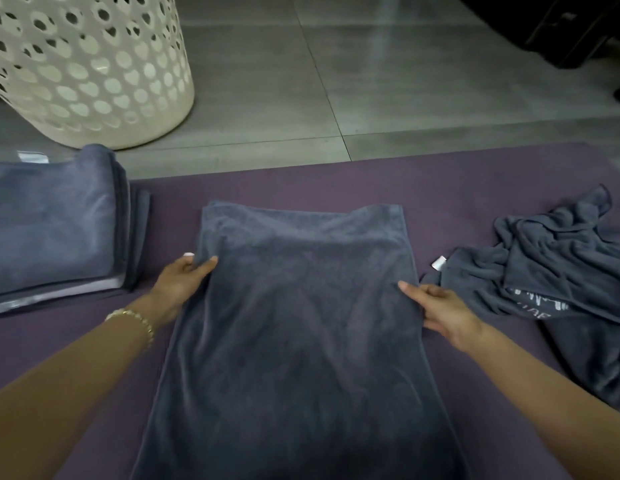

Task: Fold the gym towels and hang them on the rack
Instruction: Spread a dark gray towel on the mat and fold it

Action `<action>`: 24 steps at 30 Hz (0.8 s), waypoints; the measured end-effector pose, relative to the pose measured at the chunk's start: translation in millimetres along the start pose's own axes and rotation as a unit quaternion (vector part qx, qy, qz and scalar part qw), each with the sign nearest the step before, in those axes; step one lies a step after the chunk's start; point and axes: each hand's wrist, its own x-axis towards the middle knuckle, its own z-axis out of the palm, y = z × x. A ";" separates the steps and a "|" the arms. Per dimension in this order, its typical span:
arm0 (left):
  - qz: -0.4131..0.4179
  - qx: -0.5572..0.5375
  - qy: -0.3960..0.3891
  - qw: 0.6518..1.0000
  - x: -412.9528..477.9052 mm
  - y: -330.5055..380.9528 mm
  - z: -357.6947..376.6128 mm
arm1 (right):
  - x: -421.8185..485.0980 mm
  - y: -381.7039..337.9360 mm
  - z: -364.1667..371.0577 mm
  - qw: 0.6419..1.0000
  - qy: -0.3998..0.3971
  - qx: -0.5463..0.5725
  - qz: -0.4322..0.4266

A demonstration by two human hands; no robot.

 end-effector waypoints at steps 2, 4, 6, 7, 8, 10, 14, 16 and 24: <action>0.003 0.083 -0.032 0.996 -23.4 -17.7 -15.0 | -27.4 18.0 -4.9 0.998 -0.055 -0.031 0.025; -0.009 0.114 -0.062 0.991 -52.9 -33.9 -29.9 | -49.0 35.8 -10.7 0.996 -0.067 -0.060 0.026; -0.018 0.111 -0.089 0.990 -78.3 -50.6 -41.0 | -63.8 51.8 -16.7 0.995 -0.063 -0.075 0.029; -0.026 0.107 -0.095 0.989 -89.3 -57.6 -45.3 | -71.2 57.8 -19.3 0.994 -0.065 -0.086 0.035; -0.033 0.102 -0.100 0.989 -99.8 -64.4 -49.4 | -79.0 63.1 -21.3 0.991 -0.075 -0.102 0.038; -0.045 0.099 -0.110 0.988 -117.8 -76.4 -57.9 | -94.0 72.3 -24.0 0.985 -0.096 -0.136 0.038; 0.009 0.184 -0.120 0.976 -144.7 -98.9 -68.7 | -115.1 90.4 -27.7 0.977 -0.109 -0.181 0.015; 0.044 0.233 -0.065 0.969 -150.9 -108.5 -72.7 | -121.2 103.4 -29.2 0.973 -0.095 -0.208 0.006; 0.004 0.283 -0.033 0.958 -157.4 -108.4 -75.9 | -151.7 131.7 -14.5 0.940 0.120 -0.292 -0.132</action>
